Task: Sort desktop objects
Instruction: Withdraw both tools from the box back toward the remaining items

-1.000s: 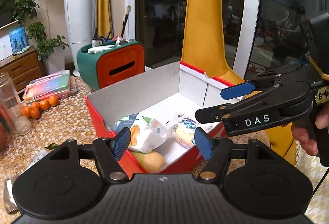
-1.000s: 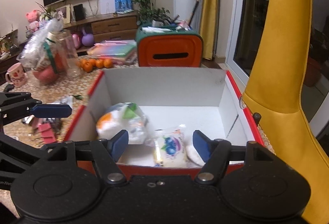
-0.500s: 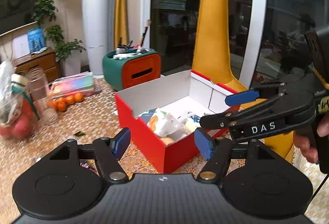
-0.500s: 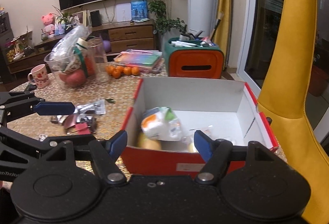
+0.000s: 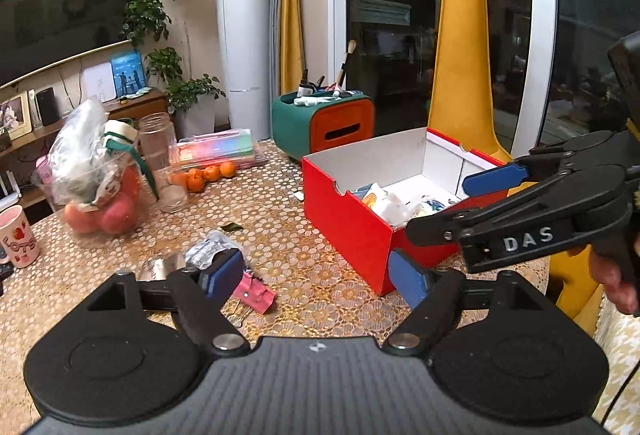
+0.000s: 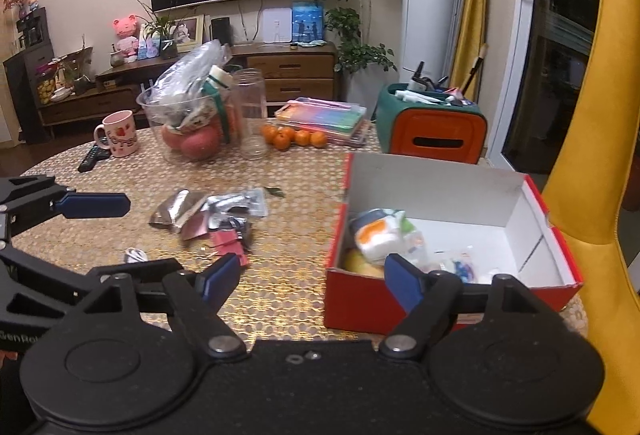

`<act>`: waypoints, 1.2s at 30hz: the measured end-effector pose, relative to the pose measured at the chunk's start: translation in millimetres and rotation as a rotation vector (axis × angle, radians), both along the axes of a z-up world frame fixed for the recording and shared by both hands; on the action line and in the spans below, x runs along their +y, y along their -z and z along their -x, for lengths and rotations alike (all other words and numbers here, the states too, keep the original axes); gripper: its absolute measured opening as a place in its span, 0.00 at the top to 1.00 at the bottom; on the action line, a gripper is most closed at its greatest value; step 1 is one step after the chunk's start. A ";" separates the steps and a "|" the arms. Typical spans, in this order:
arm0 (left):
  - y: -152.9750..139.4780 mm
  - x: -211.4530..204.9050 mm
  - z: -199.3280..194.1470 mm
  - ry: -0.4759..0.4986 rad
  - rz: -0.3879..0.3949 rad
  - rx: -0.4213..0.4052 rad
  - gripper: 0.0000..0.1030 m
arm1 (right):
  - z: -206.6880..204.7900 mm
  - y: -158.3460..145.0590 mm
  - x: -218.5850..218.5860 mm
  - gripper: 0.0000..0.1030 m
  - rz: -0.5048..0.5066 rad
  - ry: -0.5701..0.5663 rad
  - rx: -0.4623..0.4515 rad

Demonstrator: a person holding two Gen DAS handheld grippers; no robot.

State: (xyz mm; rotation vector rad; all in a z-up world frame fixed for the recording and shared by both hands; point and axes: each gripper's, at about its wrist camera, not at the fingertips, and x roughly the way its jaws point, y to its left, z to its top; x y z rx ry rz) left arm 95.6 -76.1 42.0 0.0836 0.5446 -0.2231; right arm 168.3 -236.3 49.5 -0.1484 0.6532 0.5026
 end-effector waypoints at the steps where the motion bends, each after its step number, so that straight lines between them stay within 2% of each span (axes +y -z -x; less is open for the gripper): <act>1: 0.0 4.1 4.4 -0.006 0.005 -0.004 0.20 | 1.7 0.4 3.3 0.23 -0.002 0.000 0.002; 8: 1.6 27.7 27.8 -0.048 0.012 -0.033 0.19 | 9.6 7.1 22.4 0.21 -0.028 0.007 0.036; 11: 2.6 39.0 34.5 -0.066 0.024 -0.040 0.13 | 13.6 9.9 31.5 0.21 -0.023 0.002 0.042; 14: 6.8 52.6 38.9 -0.094 0.044 -0.033 0.11 | 17.7 11.4 40.6 0.21 -0.020 -0.001 0.044; 16: 10.3 61.8 41.1 -0.112 0.059 -0.024 0.06 | 19.8 12.4 47.1 0.21 -0.017 -0.003 0.044; 24: 28.1 93.3 43.9 -0.160 0.095 0.007 0.00 | 21.3 20.4 73.1 0.21 -0.004 -0.016 0.049; 29: 41.5 109.1 39.0 -0.193 0.152 0.038 0.00 | 19.0 28.1 88.2 0.21 0.016 -0.028 0.050; 36: 62.8 125.5 31.0 -0.243 0.166 0.046 0.00 | 12.7 41.7 101.7 0.21 0.045 -0.037 0.051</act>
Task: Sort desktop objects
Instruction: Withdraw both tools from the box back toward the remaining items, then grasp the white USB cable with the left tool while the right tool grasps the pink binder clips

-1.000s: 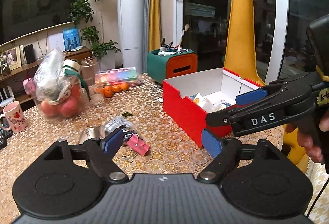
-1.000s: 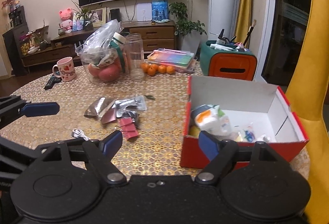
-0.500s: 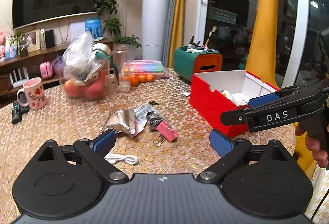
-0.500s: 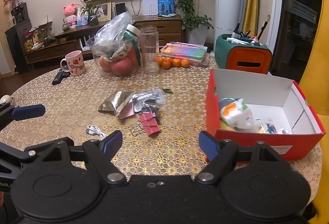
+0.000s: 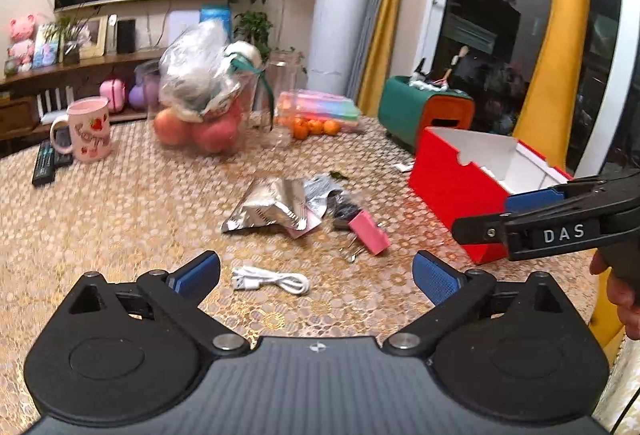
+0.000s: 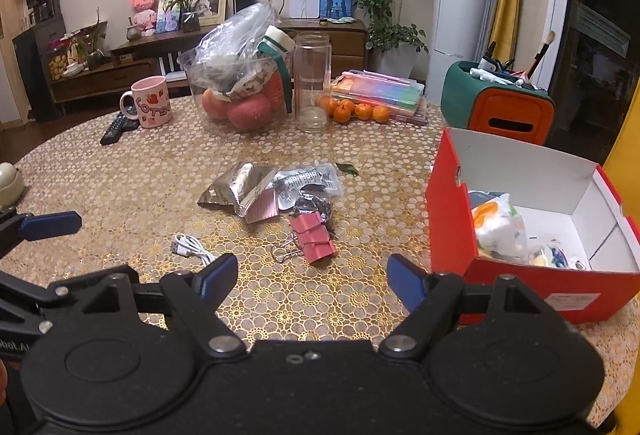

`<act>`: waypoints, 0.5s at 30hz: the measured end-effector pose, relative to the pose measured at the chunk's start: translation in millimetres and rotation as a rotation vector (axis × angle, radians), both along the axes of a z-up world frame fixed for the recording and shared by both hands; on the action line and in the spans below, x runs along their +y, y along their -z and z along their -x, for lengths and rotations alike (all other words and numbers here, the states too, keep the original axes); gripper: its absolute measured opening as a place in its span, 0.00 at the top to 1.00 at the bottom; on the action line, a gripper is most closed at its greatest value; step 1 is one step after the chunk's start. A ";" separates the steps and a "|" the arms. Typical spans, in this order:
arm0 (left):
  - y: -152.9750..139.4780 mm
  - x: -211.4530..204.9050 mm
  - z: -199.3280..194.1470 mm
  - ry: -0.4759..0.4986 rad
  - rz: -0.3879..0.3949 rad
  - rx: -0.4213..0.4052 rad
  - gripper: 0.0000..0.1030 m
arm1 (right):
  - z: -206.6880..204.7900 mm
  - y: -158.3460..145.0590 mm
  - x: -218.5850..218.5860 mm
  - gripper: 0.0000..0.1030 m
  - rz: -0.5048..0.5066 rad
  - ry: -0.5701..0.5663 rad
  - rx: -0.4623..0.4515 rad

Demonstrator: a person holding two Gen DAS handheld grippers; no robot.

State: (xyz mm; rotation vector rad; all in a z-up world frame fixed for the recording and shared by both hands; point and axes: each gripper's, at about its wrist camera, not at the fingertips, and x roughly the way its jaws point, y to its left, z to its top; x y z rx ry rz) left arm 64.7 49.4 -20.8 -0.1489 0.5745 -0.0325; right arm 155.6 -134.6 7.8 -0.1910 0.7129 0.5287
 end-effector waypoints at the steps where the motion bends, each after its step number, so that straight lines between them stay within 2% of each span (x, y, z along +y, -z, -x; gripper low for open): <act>1: 2.3 1.7 -1.6 -0.003 0.009 0.005 0.00 | -1.7 2.7 1.0 0.21 0.003 0.000 0.004; 11: 37.1 10.7 -27.6 0.002 -0.007 0.028 0.00 | -27.4 28.5 13.9 0.21 0.010 0.007 0.044; 15: 51.2 12.9 -43.9 -0.019 -0.045 0.058 0.00 | -39.9 40.1 21.9 0.21 0.022 0.000 0.052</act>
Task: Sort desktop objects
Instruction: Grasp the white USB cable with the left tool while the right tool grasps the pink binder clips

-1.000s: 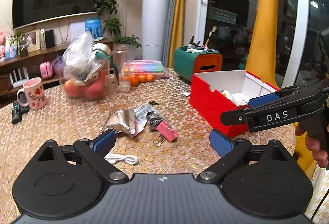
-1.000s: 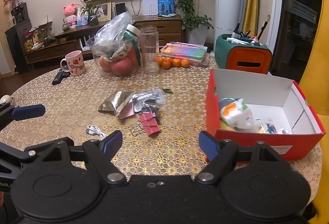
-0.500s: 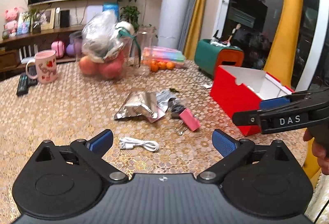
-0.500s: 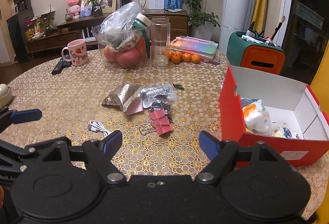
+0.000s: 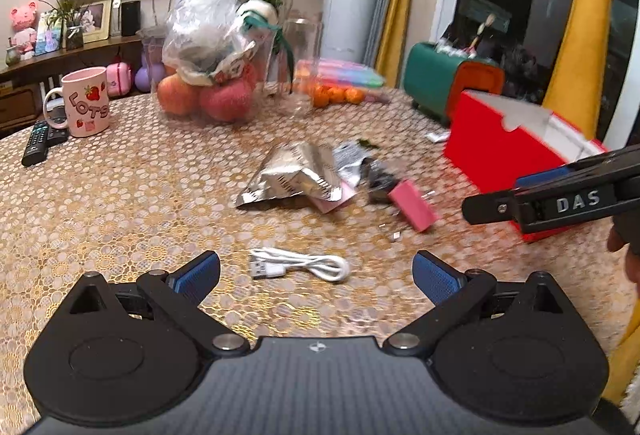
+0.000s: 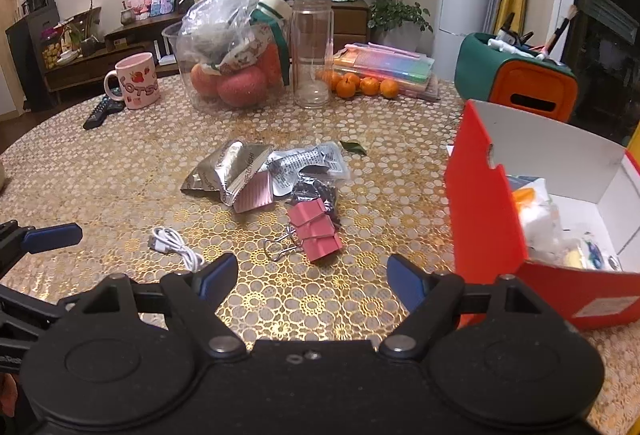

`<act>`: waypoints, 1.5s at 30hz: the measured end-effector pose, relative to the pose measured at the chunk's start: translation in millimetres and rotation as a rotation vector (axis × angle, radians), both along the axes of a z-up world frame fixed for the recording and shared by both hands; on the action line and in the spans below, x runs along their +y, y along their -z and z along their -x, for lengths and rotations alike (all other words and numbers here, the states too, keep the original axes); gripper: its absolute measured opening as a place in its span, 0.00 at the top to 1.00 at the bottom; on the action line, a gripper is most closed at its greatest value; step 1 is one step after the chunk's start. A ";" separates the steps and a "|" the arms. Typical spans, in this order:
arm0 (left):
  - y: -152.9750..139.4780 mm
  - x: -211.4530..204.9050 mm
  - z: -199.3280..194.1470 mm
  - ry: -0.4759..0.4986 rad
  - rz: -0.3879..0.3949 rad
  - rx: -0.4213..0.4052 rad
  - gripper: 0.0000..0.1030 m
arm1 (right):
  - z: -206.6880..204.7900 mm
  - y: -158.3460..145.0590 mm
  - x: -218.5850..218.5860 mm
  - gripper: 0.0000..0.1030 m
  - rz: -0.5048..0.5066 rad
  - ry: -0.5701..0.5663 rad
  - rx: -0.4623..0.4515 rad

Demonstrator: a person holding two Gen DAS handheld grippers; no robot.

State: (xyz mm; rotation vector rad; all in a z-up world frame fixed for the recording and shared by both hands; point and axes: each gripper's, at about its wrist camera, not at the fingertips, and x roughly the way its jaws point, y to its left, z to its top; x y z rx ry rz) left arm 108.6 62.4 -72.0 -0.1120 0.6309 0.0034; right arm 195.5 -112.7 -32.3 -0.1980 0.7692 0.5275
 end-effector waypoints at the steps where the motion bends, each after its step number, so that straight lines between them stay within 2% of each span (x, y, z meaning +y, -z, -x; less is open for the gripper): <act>1: 3.6 0.9 -4.2 -0.002 0.000 0.010 0.00 | -4.0 3.5 2.1 0.21 0.002 -0.001 0.004; 16: 37.9 -5.6 -49.8 0.003 -0.047 0.066 0.00 | -55.5 48.8 18.7 0.25 0.032 0.007 0.054; 31: 50.1 -9.1 -62.3 -0.019 -0.106 0.082 0.00 | -77.3 66.8 29.8 0.29 0.014 -0.001 0.067; 34: 50.4 -8.8 -62.6 -0.022 -0.105 0.080 0.00 | -79.1 68.2 30.9 0.36 0.005 -0.008 0.074; 39: 50.3 -8.7 -62.4 -0.023 -0.102 0.080 0.01 | -79.7 68.2 31.6 0.39 -0.005 -0.009 0.075; 45: 48.9 -9.0 -61.5 -0.017 -0.102 0.073 0.06 | -77.0 67.1 30.4 0.49 -0.010 -0.016 0.077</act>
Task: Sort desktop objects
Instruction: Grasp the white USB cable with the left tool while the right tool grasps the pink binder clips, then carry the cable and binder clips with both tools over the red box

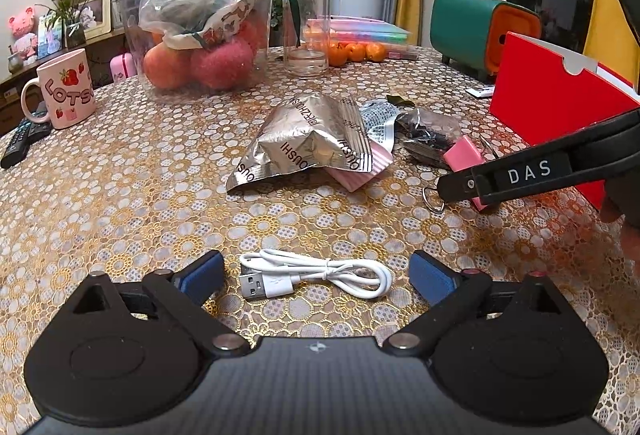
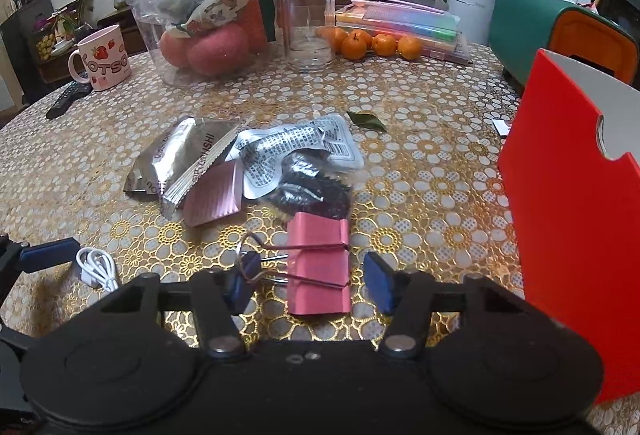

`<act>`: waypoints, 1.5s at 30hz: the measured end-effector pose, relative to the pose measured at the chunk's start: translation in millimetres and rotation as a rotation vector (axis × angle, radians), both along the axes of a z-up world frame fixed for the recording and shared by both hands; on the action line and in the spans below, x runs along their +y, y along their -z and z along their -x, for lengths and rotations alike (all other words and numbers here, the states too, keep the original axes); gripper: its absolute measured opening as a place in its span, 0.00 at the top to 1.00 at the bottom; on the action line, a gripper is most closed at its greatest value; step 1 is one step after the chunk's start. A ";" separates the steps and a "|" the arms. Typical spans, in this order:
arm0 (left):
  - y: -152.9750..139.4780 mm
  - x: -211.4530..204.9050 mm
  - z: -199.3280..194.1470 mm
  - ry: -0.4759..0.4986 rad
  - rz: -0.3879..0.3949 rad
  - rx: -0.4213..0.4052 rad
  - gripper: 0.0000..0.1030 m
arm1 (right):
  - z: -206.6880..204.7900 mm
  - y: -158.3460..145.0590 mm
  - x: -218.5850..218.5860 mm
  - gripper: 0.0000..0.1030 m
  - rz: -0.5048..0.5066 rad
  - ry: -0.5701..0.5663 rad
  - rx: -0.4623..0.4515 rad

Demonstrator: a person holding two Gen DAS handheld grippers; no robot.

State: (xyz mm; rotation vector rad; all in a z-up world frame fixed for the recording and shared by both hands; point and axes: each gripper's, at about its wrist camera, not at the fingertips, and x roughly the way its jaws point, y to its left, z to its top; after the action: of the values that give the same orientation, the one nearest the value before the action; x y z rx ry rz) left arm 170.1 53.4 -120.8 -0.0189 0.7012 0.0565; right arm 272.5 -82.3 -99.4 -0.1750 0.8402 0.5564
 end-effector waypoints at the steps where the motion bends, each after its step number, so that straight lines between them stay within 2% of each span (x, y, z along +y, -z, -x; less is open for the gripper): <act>1: -0.5 -0.3 0.1 0.005 -0.001 -0.002 0.10 | 0.5 -0.5 0.2 0.51 0.000 -0.002 0.000; 5: -3.0 -0.6 0.5 0.027 -0.002 -0.009 0.25 | 2.8 -2.9 1.3 0.56 0.002 0.002 -0.003; 9: -4.0 -0.4 1.2 0.032 0.003 -0.004 0.26 | 4.2 -6.1 -0.6 0.60 -0.001 0.011 -0.010; 13: -5.0 -2.0 2.9 0.036 0.008 0.000 0.26 | 5.9 -11.1 -5.2 0.69 -0.004 0.025 -0.020; 28: -31.3 -16.8 25.9 0.052 0.029 -0.015 0.26 | 41.2 -30.5 -34.8 0.69 -0.034 0.040 -0.005; 35: -53.1 -33.6 42.8 0.077 0.028 -0.041 0.26 | 64.5 -46.5 -54.7 0.69 -0.061 0.041 -0.008; 45: -84.7 -60.9 62.0 0.112 0.076 -0.068 0.26 | 99.0 -80.9 -90.0 0.69 -0.097 0.037 -0.055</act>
State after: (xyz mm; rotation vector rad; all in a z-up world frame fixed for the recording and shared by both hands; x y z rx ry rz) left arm 108.1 -7.5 -36.1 -0.0536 0.6349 -0.0779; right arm 173.5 -172.3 -18.5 -0.0857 0.7599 0.5539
